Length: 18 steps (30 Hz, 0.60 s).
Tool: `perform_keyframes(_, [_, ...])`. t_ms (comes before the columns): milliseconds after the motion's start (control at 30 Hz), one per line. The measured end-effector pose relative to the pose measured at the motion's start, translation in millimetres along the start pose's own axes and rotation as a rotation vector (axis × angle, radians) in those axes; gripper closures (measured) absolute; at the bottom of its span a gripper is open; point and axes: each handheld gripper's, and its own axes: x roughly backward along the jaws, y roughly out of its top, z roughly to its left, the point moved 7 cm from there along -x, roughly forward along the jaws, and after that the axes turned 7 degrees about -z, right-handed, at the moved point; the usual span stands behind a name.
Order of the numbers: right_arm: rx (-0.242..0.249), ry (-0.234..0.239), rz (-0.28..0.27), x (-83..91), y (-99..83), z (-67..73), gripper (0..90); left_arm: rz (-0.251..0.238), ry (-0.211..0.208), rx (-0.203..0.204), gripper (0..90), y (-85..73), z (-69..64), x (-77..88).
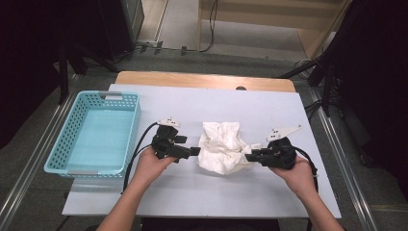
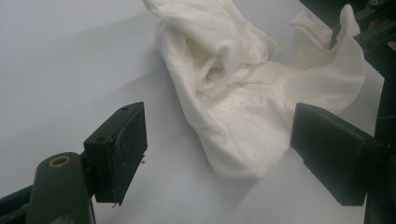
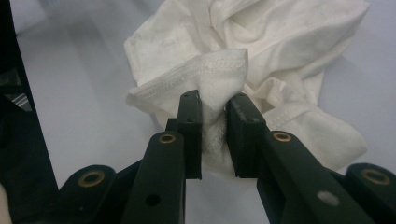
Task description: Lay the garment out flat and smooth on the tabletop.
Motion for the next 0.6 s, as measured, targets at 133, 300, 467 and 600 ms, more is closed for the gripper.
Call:
perform_keyframes(133, [0.001, -0.004, -0.003, 3.0, -2.8, 1.0, 73.9, 0.009, 0.006, -0.012, 19.3, 2.2, 0.8, -4.3])
perform_keyframes(300, [-0.011, -0.005, -0.013, 9.4, -7.7, 1.9, 67.9, 0.019, -0.004, -0.010, 19.7, 7.0, 1.4, -11.0])
perform_keyframes(467, [-0.018, -0.008, -0.042, 20.9, -10.1, 5.7, 59.7, 0.023, -0.007, -0.025, 19.8, 12.5, 2.6, -18.3])
perform_keyframes(600, [-0.016, -0.020, -0.093, 33.1, -9.3, 8.0, 52.5, 0.034, -0.006, -0.031, 20.3, 16.2, 2.9, -24.7])
